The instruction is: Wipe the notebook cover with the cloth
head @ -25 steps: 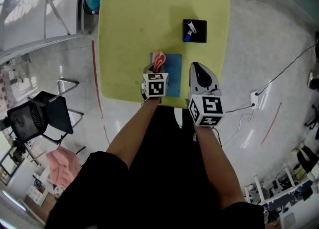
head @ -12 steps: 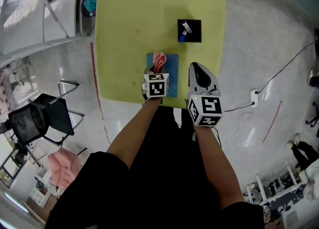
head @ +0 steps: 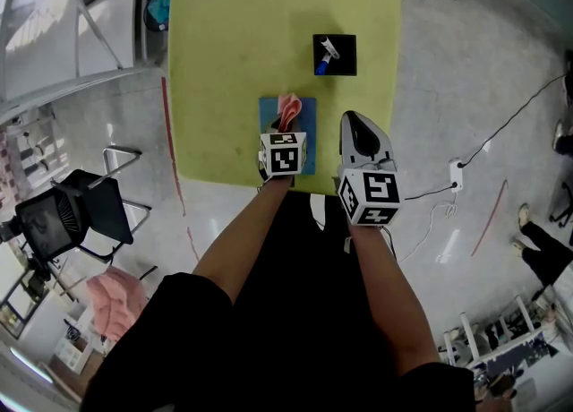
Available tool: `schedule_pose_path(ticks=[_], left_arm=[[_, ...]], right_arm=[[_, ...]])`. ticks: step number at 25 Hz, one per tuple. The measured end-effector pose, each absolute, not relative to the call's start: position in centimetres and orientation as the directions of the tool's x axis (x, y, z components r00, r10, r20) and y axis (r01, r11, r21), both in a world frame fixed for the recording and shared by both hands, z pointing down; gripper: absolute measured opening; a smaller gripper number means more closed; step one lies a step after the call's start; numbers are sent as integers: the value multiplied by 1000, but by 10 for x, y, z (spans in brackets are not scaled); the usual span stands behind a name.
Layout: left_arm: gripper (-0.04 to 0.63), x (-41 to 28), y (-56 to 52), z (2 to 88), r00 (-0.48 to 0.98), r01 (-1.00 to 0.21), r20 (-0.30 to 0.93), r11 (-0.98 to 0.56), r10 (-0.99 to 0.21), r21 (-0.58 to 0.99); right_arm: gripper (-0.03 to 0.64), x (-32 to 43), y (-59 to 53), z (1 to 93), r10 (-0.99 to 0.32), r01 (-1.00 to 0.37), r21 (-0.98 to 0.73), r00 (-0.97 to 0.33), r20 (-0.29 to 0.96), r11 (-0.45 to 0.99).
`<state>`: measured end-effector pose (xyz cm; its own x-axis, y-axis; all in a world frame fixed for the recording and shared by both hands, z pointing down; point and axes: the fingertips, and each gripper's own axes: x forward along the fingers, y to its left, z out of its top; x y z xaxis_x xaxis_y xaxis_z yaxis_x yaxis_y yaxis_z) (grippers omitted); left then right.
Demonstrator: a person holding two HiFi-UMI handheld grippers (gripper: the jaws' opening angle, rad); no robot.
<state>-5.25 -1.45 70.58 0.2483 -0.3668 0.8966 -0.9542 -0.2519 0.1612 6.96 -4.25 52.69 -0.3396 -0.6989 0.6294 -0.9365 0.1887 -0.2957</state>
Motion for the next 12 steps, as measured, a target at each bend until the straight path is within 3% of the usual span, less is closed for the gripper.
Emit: schedule_pose_path(ticks=[12], left_arm=[[23,-25,-11,705,286,-940,892,-281,-350,191]], right_arm=[[32,71,-30,529,-689,-932,-312,-349,635,185]])
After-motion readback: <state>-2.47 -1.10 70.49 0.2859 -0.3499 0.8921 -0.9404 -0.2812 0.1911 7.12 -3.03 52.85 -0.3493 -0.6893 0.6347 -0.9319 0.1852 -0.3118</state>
